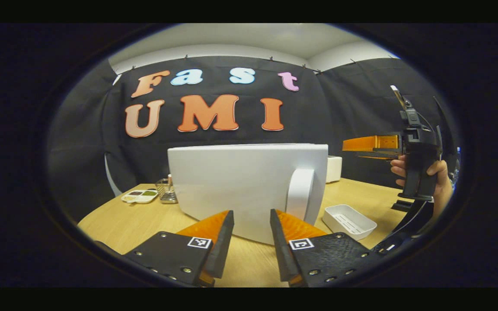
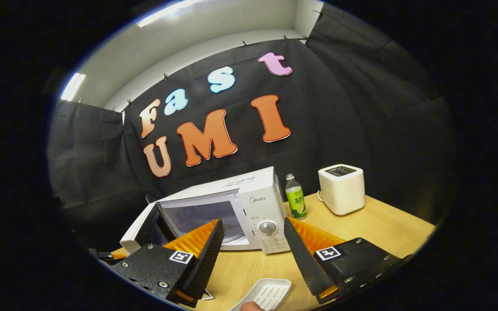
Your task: Open the microwave oven with the left hand, put the food in, and close the microwave oven.
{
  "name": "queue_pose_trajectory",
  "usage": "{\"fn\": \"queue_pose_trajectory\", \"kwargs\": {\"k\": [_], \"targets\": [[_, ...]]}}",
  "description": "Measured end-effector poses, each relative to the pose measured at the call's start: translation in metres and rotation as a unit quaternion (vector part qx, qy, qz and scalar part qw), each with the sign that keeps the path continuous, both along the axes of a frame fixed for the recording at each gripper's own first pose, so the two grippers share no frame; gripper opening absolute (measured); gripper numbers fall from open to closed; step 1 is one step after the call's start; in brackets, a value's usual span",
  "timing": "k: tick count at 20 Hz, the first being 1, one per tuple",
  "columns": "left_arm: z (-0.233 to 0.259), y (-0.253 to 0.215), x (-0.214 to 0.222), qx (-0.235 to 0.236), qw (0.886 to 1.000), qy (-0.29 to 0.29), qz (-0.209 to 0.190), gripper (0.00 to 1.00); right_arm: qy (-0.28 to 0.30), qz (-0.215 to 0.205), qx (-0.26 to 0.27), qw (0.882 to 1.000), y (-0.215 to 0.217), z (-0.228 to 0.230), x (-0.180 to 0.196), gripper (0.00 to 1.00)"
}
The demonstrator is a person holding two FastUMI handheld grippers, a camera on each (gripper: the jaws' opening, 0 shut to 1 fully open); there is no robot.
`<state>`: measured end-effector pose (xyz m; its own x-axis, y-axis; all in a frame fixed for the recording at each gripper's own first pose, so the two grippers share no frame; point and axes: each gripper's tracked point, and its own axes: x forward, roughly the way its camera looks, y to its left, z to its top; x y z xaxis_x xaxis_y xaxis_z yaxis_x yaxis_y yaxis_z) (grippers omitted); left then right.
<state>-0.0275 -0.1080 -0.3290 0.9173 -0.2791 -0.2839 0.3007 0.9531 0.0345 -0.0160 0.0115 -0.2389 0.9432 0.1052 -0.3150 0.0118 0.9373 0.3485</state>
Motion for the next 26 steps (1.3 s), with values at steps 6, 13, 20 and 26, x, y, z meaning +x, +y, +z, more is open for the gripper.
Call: {"fn": "queue_pose_trajectory", "kwargs": {"k": [6,13,20,26], "targets": [[-0.01,-0.038,0.039,-0.034,0.999,0.004,-0.013,0.14,0.001,0.003,-0.047,0.999,-0.036,0.002,-0.019,0.92],[-0.017,-0.067,0.085,-0.038,0.999,0.017,-0.016,0.1,0.002,0.005,-0.094,0.996,-0.061,0.009,-0.027,0.93],[-0.032,-0.096,0.143,-0.009,1.0,0.023,-0.004,0.08,0.002,0.006,-0.117,0.993,-0.075,0.011,-0.029,0.94],[-0.043,-0.102,0.183,-0.01,0.999,0.033,0.023,0.1,0.003,0.0,-0.125,0.992,-0.087,0.011,-0.026,0.94]]}}
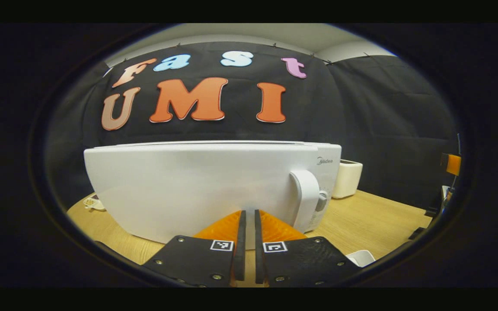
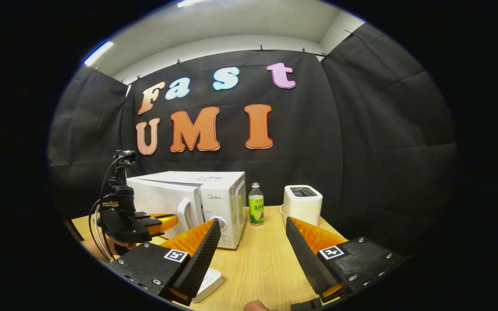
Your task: Open the microwave oven with the left hand, put the food in, and close the microwave oven.
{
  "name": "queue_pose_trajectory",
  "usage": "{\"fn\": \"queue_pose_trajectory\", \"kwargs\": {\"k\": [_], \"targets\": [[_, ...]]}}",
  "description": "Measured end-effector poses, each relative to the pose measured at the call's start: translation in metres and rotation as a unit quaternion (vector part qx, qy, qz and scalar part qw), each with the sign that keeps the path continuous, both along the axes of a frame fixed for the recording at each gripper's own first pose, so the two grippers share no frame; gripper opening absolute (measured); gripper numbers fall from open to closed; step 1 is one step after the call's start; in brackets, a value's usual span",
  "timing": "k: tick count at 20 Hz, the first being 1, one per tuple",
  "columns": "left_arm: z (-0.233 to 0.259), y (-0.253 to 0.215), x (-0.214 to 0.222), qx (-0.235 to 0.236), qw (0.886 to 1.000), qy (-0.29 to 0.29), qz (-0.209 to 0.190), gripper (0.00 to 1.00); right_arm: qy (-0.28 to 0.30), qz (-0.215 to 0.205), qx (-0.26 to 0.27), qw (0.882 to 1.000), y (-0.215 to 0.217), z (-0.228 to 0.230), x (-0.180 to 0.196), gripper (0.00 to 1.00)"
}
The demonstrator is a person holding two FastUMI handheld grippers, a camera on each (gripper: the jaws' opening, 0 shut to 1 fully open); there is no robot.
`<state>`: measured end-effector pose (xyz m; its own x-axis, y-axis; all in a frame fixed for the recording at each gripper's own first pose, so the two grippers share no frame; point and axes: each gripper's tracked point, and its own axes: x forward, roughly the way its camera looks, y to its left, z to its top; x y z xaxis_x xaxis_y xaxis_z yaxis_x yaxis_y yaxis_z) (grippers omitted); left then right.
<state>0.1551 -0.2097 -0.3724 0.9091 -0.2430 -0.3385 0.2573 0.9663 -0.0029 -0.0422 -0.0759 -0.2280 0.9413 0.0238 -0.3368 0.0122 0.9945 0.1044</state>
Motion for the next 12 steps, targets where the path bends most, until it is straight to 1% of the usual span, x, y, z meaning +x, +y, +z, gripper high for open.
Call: {"fn": "queue_pose_trajectory", "kwargs": {"k": [3,5,9,12], "targets": [[-0.005,0.0,0.011,-0.005,1.0,0.008,0.014,0.12,0.002,-0.004,-0.002,1.0,-0.007,0.0,0.002,0.94],[-0.003,-0.006,0.012,-0.01,1.0,0.007,0.012,0.09,0.001,-0.007,-0.002,1.0,-0.01,0.001,0.004,0.94],[-0.006,-0.004,0.02,0.005,1.0,0.001,0.022,0.07,0.004,-0.011,0.005,1.0,-0.01,-0.002,0.007,0.94],[-0.008,-0.009,0.017,0.005,1.0,0.006,0.018,0.06,0.003,-0.01,0.004,1.0,-0.006,0.001,0.006,0.94]]}}
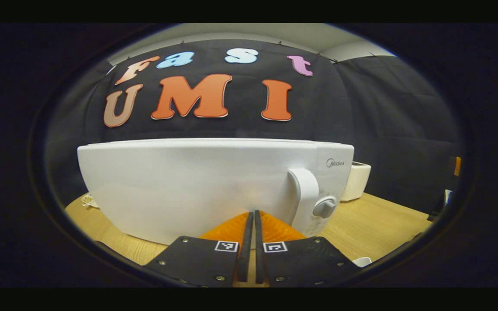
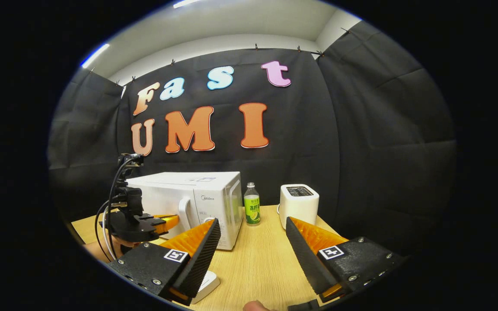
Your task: Open the microwave oven with the left hand, put the food in, and close the microwave oven.
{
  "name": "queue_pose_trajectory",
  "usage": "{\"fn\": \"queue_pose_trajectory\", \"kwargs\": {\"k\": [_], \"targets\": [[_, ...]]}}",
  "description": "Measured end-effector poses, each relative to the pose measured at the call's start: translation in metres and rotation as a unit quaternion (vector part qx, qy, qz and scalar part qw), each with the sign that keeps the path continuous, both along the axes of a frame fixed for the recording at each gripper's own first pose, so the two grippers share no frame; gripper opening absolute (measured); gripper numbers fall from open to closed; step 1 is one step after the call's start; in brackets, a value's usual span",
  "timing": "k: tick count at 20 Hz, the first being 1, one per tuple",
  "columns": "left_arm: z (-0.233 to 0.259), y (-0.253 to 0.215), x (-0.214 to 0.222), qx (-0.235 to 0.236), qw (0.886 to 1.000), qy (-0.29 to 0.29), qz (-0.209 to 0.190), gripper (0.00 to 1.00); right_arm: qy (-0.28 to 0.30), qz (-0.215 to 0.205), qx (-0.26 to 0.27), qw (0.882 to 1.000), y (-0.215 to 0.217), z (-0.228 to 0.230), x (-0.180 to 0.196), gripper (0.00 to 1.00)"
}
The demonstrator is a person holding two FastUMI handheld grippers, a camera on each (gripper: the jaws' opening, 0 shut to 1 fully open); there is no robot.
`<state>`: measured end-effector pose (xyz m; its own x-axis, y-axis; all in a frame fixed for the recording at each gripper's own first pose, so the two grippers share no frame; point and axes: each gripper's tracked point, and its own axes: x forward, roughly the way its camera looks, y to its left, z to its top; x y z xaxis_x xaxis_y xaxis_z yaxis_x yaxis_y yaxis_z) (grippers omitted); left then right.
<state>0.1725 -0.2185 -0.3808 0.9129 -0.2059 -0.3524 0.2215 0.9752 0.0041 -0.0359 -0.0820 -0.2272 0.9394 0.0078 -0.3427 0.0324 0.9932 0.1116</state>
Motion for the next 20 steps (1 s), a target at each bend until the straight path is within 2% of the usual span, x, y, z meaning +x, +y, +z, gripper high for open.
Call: {"fn": "queue_pose_trajectory", "kwargs": {"k": [2,4,5,8,9,10,13,14,19,20], "targets": [[0.002,0.003,-0.003,0.004,1.0,0.003,0.003,0.04,-0.001,0.002,-0.006,1.0,0.001,0.004,0.001,0.94],[0.019,0.008,-0.01,0.002,1.0,-0.007,0.003,0.1,-0.007,0.002,-0.011,1.0,0.001,0.013,0.005,0.94],[0.03,0.016,-0.014,0.005,1.0,-0.013,0.008,0.07,-0.01,0.001,-0.012,1.0,0.001,0.019,0.008,0.94],[0.076,0.037,-0.03,0.008,0.999,-0.031,0.015,0.07,-0.023,0.002,-0.014,1.0,0.008,0.038,0.021,0.94],[0.096,0.049,-0.036,0.01,0.999,-0.039,0.022,0.1,-0.028,0.003,-0.014,1.0,0.01,0.047,0.025,0.94],[0.111,0.058,-0.042,0.014,0.998,-0.046,0.028,0.07,-0.033,0.005,-0.015,0.999,0.013,0.056,0.03,0.94],[0.167,0.094,-0.062,0.019,0.995,-0.076,0.055,0.11,-0.054,0.017,-0.016,0.998,0.025,0.084,0.039,0.94],[0.186,0.106,-0.069,0.017,0.994,-0.089,0.063,0.22,-0.058,0.02,-0.014,0.998,0.03,0.092,0.043,0.94],[0.256,0.165,-0.111,0.039,0.985,-0.13,0.102,0.51,-0.071,0.028,-0.021,0.997,0.05,0.125,0.056,0.94],[0.266,0.176,-0.118,0.047,0.983,-0.134,0.112,0.6,-0.074,0.032,-0.021,0.997,0.056,0.133,0.059,0.94]]}}
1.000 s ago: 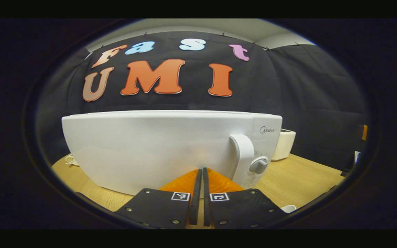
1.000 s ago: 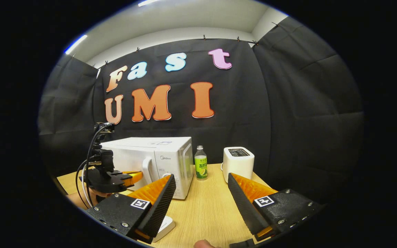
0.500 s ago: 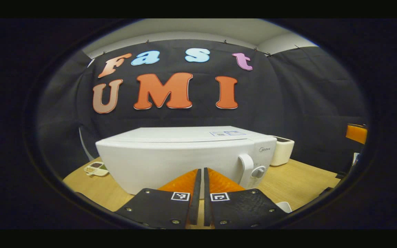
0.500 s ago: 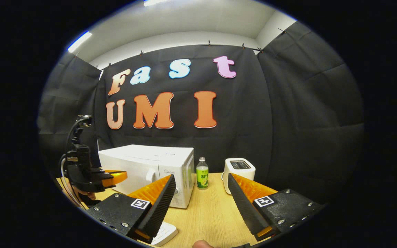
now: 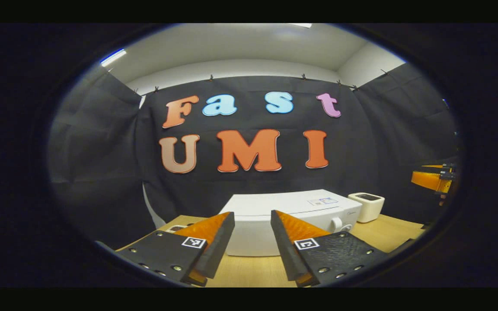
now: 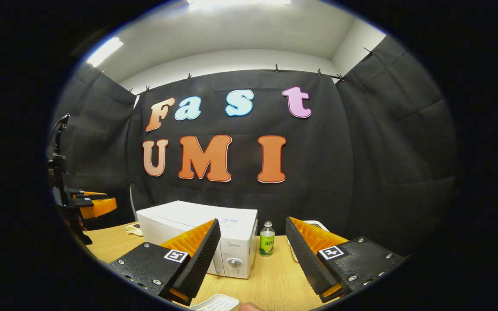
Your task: Open the microwave oven with the left hand, put the food in, and close the microwave oven.
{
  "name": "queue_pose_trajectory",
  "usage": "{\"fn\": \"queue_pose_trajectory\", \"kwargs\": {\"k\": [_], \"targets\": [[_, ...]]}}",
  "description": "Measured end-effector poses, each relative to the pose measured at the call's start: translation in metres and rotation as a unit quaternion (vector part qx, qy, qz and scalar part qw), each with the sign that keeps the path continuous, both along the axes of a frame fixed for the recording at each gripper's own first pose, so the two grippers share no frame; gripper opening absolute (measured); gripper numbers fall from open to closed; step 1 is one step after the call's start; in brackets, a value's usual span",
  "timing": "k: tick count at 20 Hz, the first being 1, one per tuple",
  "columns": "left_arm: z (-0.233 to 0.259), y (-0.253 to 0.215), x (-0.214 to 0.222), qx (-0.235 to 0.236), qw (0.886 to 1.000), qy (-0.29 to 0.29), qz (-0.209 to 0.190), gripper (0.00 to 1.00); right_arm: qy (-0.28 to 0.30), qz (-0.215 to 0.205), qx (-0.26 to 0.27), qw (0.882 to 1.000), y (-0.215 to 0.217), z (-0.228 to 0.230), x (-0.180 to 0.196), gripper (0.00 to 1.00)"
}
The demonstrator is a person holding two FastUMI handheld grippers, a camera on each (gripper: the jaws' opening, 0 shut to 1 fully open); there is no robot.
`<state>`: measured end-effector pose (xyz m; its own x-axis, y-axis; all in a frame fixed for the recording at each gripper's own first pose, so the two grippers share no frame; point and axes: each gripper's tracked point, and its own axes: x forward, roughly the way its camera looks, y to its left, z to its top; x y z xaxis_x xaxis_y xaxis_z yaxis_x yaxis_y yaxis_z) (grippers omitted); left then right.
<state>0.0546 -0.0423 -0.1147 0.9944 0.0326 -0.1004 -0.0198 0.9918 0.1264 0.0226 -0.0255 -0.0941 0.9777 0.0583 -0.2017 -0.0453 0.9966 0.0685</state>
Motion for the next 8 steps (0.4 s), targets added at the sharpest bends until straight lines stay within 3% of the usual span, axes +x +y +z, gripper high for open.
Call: {"fn": "queue_pose_trajectory", "kwargs": {"k": [1,2,8], "targets": [[0.01,0.012,-0.007,0.005,1.0,-0.004,0.009,0.61,-0.002,0.005,0.001,1.0,0.006,0.006,0.002,0.94],[0.021,0.02,-0.014,0.007,1.0,-0.008,0.015,0.7,-0.007,0.008,0.004,1.0,0.011,0.013,0.005,0.94],[0.071,0.073,-0.046,-0.01,0.999,-0.024,0.041,0.71,-0.021,0.009,0.008,1.0,0.025,0.05,0.019,0.94]]}}
